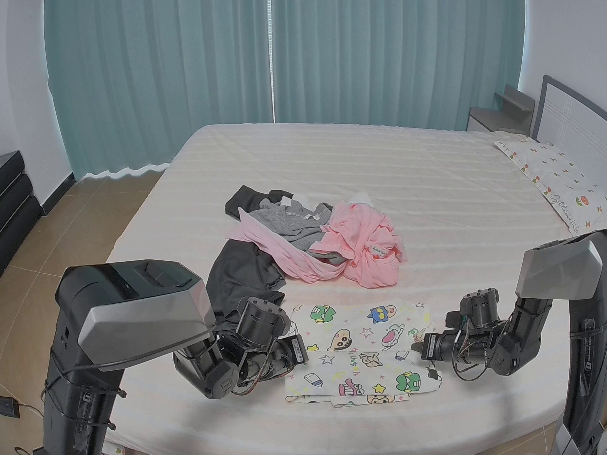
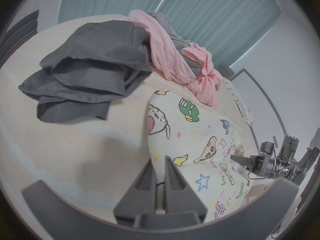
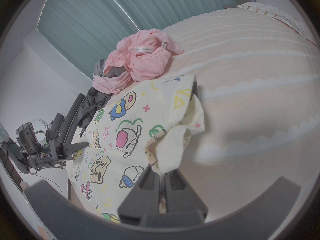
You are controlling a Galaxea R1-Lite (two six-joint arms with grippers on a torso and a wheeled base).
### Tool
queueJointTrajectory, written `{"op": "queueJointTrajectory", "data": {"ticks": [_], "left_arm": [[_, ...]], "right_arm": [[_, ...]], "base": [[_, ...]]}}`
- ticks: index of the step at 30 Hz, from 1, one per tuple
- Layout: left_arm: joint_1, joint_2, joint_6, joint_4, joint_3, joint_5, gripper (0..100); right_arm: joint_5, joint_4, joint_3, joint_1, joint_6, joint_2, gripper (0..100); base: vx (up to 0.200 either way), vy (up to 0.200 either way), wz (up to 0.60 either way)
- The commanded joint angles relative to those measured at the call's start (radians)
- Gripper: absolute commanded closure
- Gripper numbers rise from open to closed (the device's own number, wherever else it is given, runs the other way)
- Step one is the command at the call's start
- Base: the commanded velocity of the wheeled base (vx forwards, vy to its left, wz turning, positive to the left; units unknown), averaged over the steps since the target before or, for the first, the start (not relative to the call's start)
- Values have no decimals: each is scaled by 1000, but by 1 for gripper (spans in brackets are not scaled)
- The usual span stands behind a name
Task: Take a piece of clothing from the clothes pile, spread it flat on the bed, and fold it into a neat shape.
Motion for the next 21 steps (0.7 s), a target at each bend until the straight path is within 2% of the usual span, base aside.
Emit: {"op": "queueJointTrajectory", "data": {"ticks": [1, 8, 9, 16, 21], "left_arm": [[0, 2, -1, -1, 1, 0, 100], [-2, 2, -1, -1, 1, 0, 100], [-2, 2, -1, -1, 1, 0, 0], [17, -7, 6, -5, 27, -2, 0], [74, -113, 16, -64, 102, -9, 0]], "right_arm": [[-1, 0, 1, -1, -1, 1, 100], [-1, 0, 8, 0, -4, 1, 100], [-1, -2, 8, 0, -3, 1, 0], [-10, -100, 46, -15, 4, -8, 0], [-74, -137, 83, -40, 5, -83, 0]], "base": [[0, 0, 0], [0, 0, 0], [0, 0, 0], [0, 0, 0], [0, 0, 0]]}}
